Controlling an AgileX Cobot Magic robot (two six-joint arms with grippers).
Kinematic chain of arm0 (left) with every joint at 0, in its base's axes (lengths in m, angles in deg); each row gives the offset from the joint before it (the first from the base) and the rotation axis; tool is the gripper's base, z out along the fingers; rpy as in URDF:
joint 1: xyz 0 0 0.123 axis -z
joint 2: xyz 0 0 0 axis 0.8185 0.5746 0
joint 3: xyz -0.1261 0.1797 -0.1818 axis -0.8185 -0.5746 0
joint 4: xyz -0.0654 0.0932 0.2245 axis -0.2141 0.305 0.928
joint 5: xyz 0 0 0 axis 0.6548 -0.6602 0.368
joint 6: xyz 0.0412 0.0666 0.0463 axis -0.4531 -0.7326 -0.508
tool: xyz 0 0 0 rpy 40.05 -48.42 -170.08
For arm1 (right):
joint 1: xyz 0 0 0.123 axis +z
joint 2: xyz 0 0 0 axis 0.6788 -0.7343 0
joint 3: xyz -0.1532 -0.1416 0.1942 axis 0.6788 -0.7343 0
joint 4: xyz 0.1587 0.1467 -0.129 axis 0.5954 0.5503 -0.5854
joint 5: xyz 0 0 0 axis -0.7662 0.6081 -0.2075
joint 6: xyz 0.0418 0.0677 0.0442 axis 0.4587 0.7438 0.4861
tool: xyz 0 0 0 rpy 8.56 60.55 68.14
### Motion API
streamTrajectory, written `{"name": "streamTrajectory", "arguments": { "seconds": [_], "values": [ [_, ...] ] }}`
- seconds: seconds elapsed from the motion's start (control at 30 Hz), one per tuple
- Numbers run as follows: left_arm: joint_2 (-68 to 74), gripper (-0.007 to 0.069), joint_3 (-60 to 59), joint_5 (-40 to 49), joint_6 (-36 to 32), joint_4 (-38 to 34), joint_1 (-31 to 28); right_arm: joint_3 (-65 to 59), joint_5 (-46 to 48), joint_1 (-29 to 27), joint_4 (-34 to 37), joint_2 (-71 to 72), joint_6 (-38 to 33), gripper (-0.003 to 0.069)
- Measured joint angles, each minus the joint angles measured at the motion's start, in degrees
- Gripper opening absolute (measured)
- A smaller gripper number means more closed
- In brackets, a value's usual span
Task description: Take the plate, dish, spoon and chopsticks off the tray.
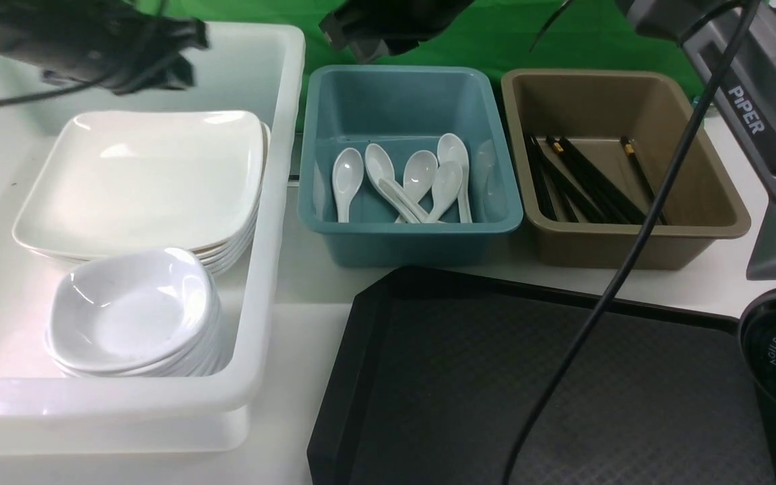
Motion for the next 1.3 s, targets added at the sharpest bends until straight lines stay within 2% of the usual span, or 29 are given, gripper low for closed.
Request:
{"name": "streamTrajectory", "arguments": {
  "seconds": [0.13,0.2,0.27,0.47,0.7,0.8,0.9,1.1,1.2,1.3],
  "values": [
    [-6.7,0.001,0.0,6.3,-2.2,0.7,-2.6,0.0,0.0,0.0,-1.8,4.4,1.3,0.004],
    [-10.3,0.001,-0.1,9.0,-3.7,-0.2,-2.6,-0.1,0.0,0.0,-5.6,8.4,2.9,0.0021],
    [-14.0,0.001,-0.9,10.5,-6.0,-2.9,-2.2,-0.9,0.0,0.0,-10.1,12.6,4.1,0.0018],
    [-24.0,0.001,-6.0,11.2,-10.6,-8.9,1.0,-7.2,0.0,-0.1,-17.0,23.9,7.1,0.0018],
    [-37.2,0.001,-15.3,9.8,-11.5,-10.0,5.3,-23.0,0.0,-0.1,-22.5,42.2,10.3,0.0018],
    [-45.6,0.001,-19.2,9.6,-11.7,-11.2,5.9,-37.8,-2.0,-0.1,-25.5,54.6,12.9,0.0018],
    [-50.0,0.001,-21.1,10.0,-11.8,-11.5,5.9,-51.4,-9.1,-0.1,-27.7,63.9,15.8,0.0018],
    [-65.5,0.001,-31.7,13.5,-9.3,-12.1,5.9,-90.9,-40.7,-0.1,-35.1,92.8,28.9,0.0018],
    [-73.0,0.001,-39.4,12.3,-7.3,-12.0,5.9,-107.5,-54.0,-0.1,-35.6,105.1,30.8,0.0018],
    [-79.6,0.001,-47.3,10.1,-3.8,-10.3,5.9,-119.0,-61.0,-0.1,-35.7,113.4,31.6,0.0018]
  ]
}}
